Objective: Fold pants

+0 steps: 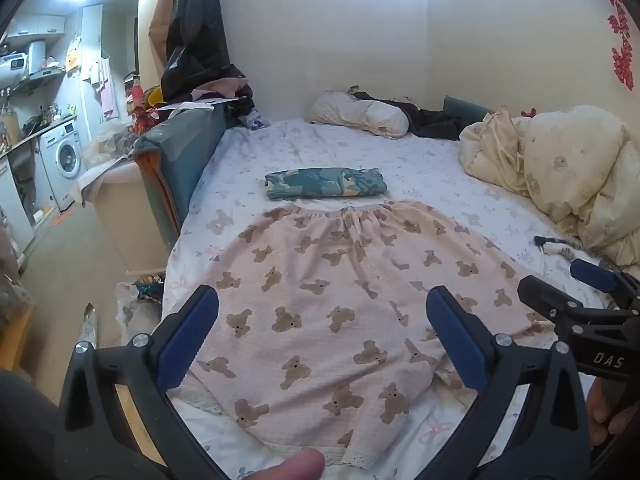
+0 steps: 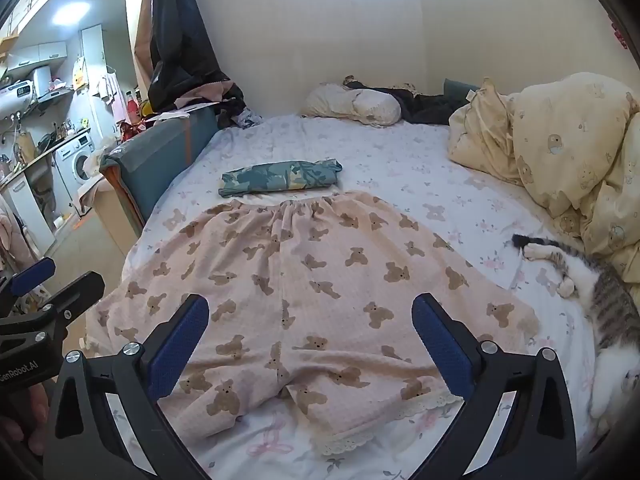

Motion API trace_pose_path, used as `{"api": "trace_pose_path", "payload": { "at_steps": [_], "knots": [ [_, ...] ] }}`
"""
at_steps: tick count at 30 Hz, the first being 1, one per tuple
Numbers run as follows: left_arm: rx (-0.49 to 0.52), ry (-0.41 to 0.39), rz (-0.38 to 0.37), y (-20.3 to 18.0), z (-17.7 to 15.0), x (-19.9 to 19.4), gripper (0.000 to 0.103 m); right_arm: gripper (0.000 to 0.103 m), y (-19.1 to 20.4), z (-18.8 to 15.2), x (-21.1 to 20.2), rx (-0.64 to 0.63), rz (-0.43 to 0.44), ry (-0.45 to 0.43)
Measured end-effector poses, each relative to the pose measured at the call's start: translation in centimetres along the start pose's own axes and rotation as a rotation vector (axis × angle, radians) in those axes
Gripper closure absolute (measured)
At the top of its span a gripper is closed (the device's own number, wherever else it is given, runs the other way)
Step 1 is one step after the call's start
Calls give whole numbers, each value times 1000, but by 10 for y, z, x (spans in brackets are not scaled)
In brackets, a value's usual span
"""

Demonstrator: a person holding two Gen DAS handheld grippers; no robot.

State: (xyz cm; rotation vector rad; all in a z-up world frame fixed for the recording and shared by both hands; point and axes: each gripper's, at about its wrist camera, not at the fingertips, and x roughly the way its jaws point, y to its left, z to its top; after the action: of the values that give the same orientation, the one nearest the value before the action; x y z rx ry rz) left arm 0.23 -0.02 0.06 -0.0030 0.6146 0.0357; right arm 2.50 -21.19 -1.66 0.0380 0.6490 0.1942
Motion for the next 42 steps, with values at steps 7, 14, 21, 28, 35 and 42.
{"api": "trace_pose_path", "payload": {
  "at_steps": [7,14,21,28,35,42],
  "knots": [
    [-25,-24,1,-2,0,-7,1,0,0,0,0,0,-10,-4],
    [-32,-17,1,2,-1,1,1,0,1,4,-1,4,-5,6],
    [-40,-21,4,1,-1,1,1,0,1,0,-1,10,1,0],
    [-41,-21,11,4,0,1,1,0,-2,-2,3,22,4,22],
    [-47,-27,6,5,0,0,1,0,-5,1,1,31,4,13],
    [-46,-25,8,4,-1,0,1,0,-5,2,0,25,9,11]
  ]
}}
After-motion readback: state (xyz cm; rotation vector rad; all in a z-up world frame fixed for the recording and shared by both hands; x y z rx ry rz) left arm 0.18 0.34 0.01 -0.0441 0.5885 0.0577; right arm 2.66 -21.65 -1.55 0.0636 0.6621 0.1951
